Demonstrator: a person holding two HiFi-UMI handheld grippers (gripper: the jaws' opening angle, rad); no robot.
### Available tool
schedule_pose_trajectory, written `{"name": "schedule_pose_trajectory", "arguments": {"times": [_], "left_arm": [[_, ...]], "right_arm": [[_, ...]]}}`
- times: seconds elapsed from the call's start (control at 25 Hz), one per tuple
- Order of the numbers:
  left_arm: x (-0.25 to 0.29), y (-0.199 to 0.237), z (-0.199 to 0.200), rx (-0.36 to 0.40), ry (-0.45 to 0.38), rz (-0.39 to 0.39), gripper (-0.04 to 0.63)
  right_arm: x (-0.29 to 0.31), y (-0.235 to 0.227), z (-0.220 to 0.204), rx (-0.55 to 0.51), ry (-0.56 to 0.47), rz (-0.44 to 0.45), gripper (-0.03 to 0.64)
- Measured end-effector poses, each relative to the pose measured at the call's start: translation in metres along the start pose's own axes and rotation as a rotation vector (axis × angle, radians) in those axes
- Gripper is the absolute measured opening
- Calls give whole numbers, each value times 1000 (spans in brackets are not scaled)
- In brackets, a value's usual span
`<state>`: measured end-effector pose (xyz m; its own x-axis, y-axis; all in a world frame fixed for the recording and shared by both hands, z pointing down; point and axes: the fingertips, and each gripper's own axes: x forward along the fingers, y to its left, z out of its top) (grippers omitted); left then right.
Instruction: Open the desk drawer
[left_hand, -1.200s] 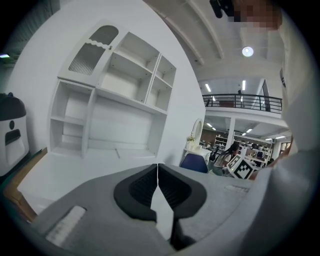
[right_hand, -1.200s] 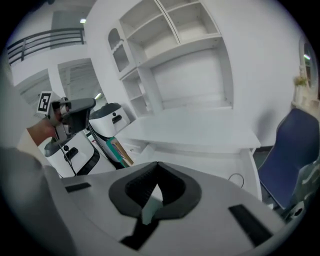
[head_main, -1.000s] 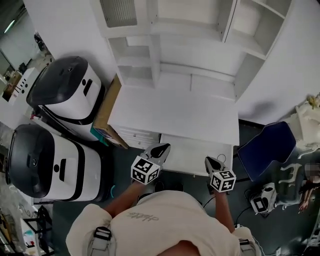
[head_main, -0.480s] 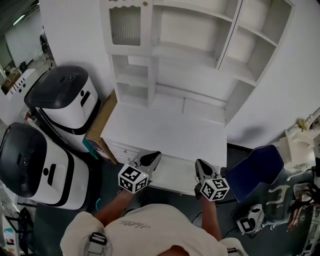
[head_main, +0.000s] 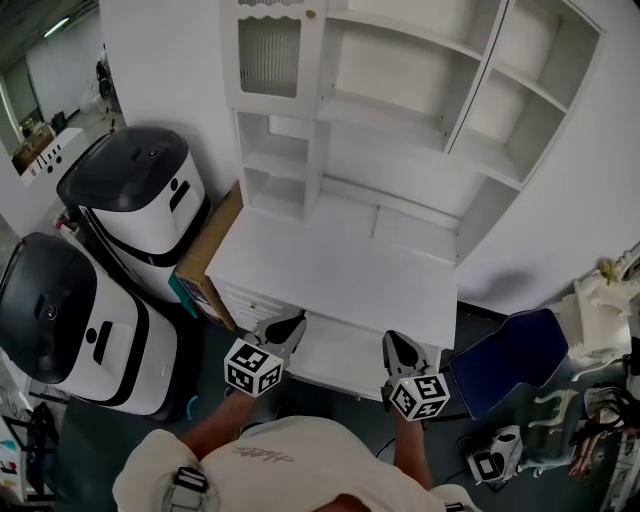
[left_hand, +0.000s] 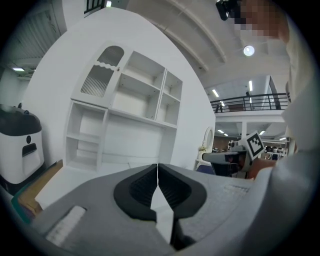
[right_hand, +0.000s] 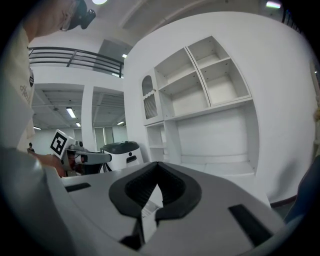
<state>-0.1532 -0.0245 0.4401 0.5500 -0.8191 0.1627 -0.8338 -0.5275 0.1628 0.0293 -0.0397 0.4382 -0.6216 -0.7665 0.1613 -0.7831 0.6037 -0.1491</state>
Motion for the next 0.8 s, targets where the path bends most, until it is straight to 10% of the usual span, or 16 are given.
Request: {"name": "schedule_pose_trajectory", "arguments": {"times": [0.8], "left_arm": [[14,5,-13,-55,-8,-36,17]], "right_arm": [[-10,15,10,-99,-1,-11,2]]}}
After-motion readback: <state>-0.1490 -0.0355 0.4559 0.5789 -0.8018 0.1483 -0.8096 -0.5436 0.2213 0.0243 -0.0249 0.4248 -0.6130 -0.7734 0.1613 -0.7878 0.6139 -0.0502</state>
